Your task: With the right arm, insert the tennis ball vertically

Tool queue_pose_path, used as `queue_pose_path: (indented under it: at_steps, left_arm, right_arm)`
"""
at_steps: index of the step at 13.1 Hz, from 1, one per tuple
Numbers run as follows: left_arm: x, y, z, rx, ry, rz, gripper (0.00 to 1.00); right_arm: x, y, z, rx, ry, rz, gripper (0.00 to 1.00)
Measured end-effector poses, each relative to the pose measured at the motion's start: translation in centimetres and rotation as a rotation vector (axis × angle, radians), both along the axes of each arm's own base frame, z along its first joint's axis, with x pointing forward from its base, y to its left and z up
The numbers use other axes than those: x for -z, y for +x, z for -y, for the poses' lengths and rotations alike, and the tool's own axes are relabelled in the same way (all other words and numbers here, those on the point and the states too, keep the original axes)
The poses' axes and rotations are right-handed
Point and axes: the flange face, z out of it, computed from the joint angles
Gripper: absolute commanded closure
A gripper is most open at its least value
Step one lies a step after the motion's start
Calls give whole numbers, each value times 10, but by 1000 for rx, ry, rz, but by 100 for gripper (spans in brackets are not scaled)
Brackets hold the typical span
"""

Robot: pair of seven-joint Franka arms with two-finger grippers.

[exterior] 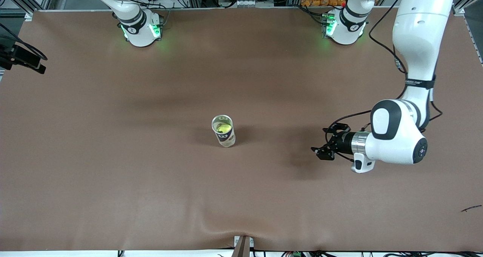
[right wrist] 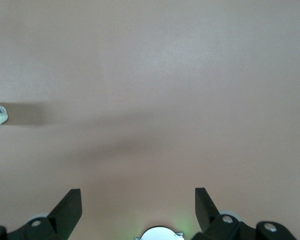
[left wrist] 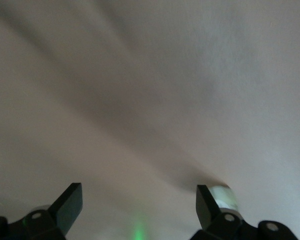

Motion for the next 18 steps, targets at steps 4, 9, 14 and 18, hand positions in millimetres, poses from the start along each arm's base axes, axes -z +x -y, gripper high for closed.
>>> queue_pose_path:
  at_steps: [4,9,14,18]
  left_arm:
    - [-34,8,-11,106,163,103,0]
    - [-81,12,-28,276,357,240,0]
    - [-154,11,-33,366,377,413,0]
    - [-208,-11,-25,461,359,493,0]
  right_arm:
    - [-5,-2,-1,0,0,0,0]
    - [-5,-3,-1,1,1,-8,0]
    - [-5,-3,-3,-3,1,-8,0]
    - [-5,-3,-4,-4,1,-8,0]
